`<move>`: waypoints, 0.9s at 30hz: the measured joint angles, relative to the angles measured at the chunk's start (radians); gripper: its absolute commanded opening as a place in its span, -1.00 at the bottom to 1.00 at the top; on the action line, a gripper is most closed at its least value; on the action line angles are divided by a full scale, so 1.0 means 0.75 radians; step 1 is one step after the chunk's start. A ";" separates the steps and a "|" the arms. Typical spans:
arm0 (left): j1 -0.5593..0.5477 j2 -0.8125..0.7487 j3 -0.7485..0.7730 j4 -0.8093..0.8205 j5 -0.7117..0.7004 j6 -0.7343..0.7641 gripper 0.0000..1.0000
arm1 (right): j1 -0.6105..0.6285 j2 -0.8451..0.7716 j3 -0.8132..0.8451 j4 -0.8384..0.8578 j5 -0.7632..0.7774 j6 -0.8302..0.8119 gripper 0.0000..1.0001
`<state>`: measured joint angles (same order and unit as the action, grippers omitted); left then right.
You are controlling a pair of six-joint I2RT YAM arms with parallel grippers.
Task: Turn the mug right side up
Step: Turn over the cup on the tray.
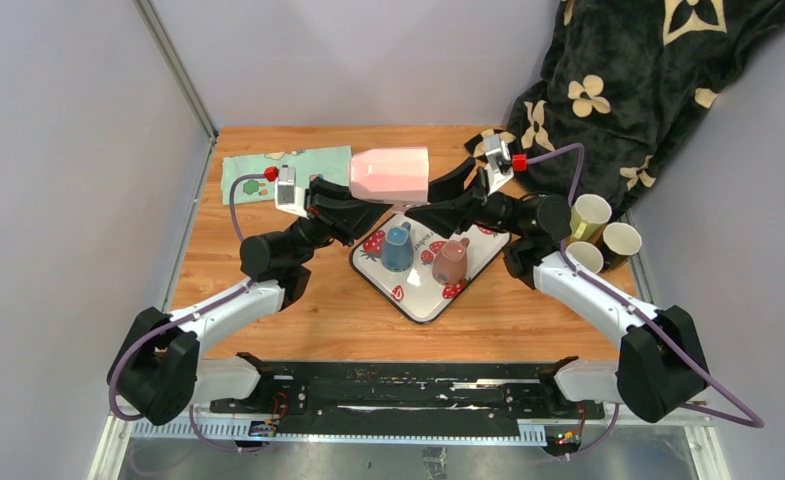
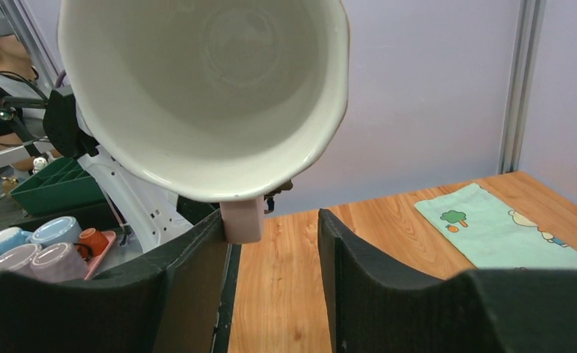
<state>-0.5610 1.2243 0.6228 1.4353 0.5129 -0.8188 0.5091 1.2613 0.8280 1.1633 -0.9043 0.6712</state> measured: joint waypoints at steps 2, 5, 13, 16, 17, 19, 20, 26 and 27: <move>-0.003 0.006 0.000 0.000 -0.001 0.004 -1.00 | 0.006 0.015 0.001 0.030 0.013 0.030 0.00; -0.006 0.011 0.000 -0.001 -0.001 0.007 -1.00 | 0.013 0.027 0.002 0.073 0.037 0.070 -0.06; -0.006 0.011 0.000 0.002 -0.027 0.025 -1.00 | 0.049 0.028 -0.003 0.104 0.140 0.126 -0.25; -0.006 0.011 0.000 0.004 -0.037 0.027 -1.00 | 0.064 0.027 -0.004 0.104 0.176 0.126 -0.27; -0.006 0.011 0.001 0.006 -0.039 0.027 -1.00 | 0.066 0.027 -0.005 0.104 0.185 0.126 -0.27; -0.006 0.011 0.003 0.007 -0.041 0.030 -1.00 | 0.076 0.026 -0.007 0.105 0.206 0.126 -0.30; -0.006 0.012 0.004 0.007 -0.042 0.030 -1.00 | 0.080 0.026 -0.008 0.106 0.218 0.126 -0.31; -0.007 0.015 0.013 0.010 -0.048 0.030 -1.00 | 0.107 0.026 -0.009 0.127 0.272 0.129 -0.38; -0.008 0.015 0.015 0.011 -0.048 0.030 -1.00 | 0.110 0.026 -0.009 0.133 0.280 0.129 -0.38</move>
<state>-0.5671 1.2354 0.6338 1.4433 0.4770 -0.7963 0.5915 1.2808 0.8215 1.2629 -0.6941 0.7681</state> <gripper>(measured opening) 0.240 0.320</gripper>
